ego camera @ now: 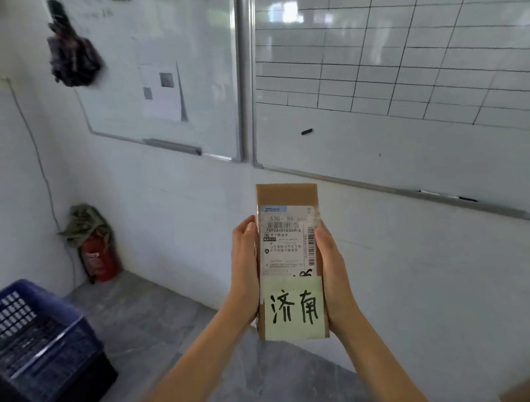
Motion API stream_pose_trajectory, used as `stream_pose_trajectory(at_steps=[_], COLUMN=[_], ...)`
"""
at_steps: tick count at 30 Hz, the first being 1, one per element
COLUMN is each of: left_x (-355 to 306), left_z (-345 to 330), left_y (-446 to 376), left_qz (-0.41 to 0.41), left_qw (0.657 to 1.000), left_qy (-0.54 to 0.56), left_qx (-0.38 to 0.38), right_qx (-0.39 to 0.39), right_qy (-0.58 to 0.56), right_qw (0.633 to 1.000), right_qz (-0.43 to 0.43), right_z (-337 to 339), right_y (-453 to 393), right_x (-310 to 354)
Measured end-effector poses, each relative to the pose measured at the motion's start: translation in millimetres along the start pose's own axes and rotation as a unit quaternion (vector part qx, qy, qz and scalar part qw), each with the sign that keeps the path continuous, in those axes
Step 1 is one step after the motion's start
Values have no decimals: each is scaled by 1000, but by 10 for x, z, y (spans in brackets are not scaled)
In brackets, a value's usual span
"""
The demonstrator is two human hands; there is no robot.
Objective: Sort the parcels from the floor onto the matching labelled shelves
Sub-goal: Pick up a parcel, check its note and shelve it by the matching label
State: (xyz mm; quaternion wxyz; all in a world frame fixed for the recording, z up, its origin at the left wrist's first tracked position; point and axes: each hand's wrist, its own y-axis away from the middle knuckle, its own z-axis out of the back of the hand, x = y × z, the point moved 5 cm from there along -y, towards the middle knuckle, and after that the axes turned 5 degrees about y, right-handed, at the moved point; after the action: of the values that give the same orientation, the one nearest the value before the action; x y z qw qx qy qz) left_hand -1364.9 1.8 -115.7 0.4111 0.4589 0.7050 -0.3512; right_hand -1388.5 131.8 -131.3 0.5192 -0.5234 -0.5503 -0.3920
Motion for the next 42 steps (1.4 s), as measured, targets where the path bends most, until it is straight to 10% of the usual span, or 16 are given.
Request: stream_pose_trajectory(at_steps=[42], left_x=[-1735], left_z=[3067], left_y=[3260], left_qz=[-171], left_qw=[896], left_qy=[-51], left_qx=[-407], right_qx=[435], right_qy=[-40], right_qw=[894], right_qz=[-98], right_z=[-3387], right_y=[2850], right_x=[-336])
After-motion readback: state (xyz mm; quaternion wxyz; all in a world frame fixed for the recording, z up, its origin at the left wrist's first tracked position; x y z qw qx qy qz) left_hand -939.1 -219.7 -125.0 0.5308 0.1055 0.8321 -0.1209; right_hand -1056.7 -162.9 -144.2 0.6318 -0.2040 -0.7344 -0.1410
